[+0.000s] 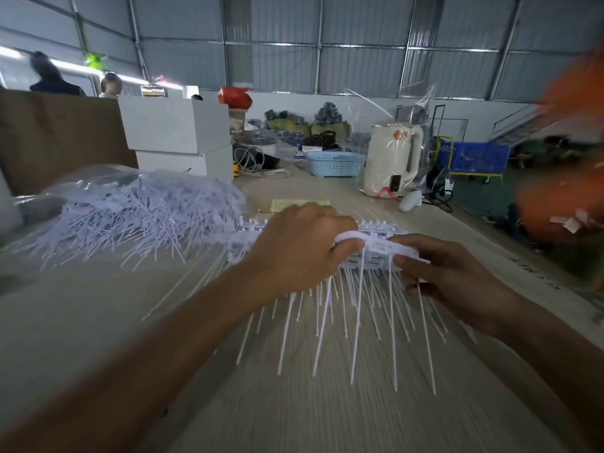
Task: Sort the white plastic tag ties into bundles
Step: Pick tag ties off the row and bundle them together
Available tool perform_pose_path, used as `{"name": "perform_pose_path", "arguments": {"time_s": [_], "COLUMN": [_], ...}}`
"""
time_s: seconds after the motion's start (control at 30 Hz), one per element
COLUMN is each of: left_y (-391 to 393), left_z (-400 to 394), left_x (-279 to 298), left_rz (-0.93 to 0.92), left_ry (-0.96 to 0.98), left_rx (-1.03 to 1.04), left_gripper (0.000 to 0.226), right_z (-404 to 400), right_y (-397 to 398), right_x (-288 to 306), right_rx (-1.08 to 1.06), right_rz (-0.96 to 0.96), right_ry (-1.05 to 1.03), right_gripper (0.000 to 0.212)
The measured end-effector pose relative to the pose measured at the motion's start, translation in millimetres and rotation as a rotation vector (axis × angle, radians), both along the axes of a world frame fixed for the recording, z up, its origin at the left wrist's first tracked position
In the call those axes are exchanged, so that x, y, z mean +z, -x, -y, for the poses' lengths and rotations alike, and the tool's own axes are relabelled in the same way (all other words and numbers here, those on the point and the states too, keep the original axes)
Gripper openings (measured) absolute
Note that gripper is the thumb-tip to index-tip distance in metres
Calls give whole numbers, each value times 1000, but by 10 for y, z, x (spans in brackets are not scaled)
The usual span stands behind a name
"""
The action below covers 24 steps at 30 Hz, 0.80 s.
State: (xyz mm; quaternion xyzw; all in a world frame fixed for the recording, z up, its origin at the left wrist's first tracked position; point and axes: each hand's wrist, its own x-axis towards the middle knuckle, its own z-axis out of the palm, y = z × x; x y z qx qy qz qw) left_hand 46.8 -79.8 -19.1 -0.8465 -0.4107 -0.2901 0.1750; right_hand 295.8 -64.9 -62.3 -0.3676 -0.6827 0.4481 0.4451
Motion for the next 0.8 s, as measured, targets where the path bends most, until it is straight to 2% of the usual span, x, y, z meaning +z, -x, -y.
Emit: {"name": "perform_pose_path", "arguments": {"time_s": [0.07, 0.13, 0.2, 0.3, 0.37, 0.43, 0.53, 0.6, 0.67, 0.8], "left_y": [15, 31, 78, 183, 218, 184, 36, -26, -21, 14], "left_z": [70, 121, 104, 78, 82, 84, 89, 84, 75, 113], "left_x": [80, 100, 13, -216, -322, -387, -408, -405, -390, -335], "left_rz": [-161, -234, -261, -272, -199, -38, 226, 346, 420, 453], "left_ry": [-225, -248, -85, 191, 232, 270, 389, 444, 464, 547], "left_rx": [43, 80, 144, 248, 203, 82, -70, -103, -117, -191], "left_gripper": [31, 30, 34, 44, 43, 36, 24, 22, 27, 39], "right_z": [6, 37, 65, 105, 127, 153, 213, 252, 289, 334], "right_y": [53, 103, 132, 163, 203, 275, 380, 419, 445, 463], "right_x": [-11, -27, -44, -47, -54, -67, -70, -66, -55, 1], "right_rx": [39, 73, 79, 59, 55, 51, 66, 113, 139, 88], "right_rz": [-25, -22, 25, 149, 204, 204, 119, 44, 42, 144], "right_ry": [80, 144, 171, 127, 68, 26, -6, 20, -7, -191], "right_gripper": [37, 24, 15, 18, 19, 17, 15, 18, 13, 12]}}
